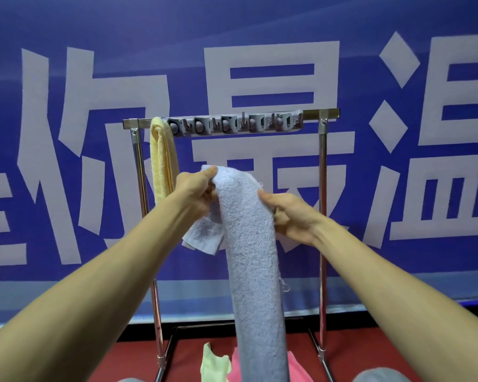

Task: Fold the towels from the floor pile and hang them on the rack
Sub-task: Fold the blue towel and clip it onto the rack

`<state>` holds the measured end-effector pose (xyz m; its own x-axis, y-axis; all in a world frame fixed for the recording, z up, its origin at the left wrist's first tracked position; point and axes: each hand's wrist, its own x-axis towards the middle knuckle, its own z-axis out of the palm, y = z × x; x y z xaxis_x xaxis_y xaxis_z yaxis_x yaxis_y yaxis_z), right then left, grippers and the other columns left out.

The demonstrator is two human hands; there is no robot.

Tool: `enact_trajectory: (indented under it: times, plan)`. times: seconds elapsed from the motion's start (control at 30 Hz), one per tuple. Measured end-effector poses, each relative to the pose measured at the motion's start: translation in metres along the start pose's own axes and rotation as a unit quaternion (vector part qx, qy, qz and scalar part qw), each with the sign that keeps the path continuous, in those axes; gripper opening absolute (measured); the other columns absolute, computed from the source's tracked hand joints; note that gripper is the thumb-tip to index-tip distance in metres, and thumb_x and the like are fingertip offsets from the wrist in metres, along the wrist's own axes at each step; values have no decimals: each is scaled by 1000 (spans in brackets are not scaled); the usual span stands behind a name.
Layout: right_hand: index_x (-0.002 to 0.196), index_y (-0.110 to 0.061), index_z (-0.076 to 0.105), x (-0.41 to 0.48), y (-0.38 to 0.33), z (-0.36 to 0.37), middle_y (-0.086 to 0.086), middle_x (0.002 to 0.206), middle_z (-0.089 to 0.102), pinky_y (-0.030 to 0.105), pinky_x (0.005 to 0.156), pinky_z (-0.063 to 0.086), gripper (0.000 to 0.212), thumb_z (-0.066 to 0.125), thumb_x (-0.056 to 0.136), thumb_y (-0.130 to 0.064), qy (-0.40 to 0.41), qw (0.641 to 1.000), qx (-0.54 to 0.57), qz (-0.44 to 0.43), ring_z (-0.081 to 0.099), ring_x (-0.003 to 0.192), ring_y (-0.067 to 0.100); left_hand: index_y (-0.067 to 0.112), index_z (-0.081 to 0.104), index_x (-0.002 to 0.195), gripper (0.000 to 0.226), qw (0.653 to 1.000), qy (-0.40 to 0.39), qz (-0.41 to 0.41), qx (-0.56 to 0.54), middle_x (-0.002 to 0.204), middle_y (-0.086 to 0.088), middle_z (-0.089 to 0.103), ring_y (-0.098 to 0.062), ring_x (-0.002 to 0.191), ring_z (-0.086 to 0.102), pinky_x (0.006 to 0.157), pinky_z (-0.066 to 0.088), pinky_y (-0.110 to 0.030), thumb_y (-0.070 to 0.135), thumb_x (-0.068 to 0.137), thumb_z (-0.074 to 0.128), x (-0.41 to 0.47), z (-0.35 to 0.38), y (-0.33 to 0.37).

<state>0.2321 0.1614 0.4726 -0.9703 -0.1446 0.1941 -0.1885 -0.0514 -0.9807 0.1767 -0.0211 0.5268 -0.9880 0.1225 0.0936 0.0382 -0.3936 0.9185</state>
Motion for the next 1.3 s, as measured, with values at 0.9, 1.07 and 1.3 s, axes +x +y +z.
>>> enact_trajectory:
  times: [0.9, 1.07, 1.3]
  plan:
    - [102, 6, 66, 34, -19, 48, 12, 87, 70, 30, 71, 60, 18, 61, 85, 8, 182, 983, 36, -5, 68, 76, 18, 11, 68, 106, 42, 968, -200, -77, 128, 96, -8, 69, -21, 85, 62, 85, 46, -34, 46, 84, 63, -13, -75, -54]
    - [105, 9, 62, 27, -28, 38, 16, 90, 68, 34, 80, 57, 20, 59, 86, 10, 236, 963, 132, -9, 67, 81, 22, 5, 69, 109, 34, 971, -186, -25, 149, 105, -9, 71, -21, 87, 62, 78, 49, -31, 27, 83, 70, -22, -56, -59]
    - [121, -3, 62, 8, -19, 20, 10, 101, 67, 29, 68, 53, 34, 63, 90, -20, 149, 983, 103, 21, 63, 82, 17, 13, 71, 105, 22, 973, -157, 79, 151, 101, -3, 74, -14, 82, 68, 62, 51, -23, 20, 85, 69, -23, -22, -42]
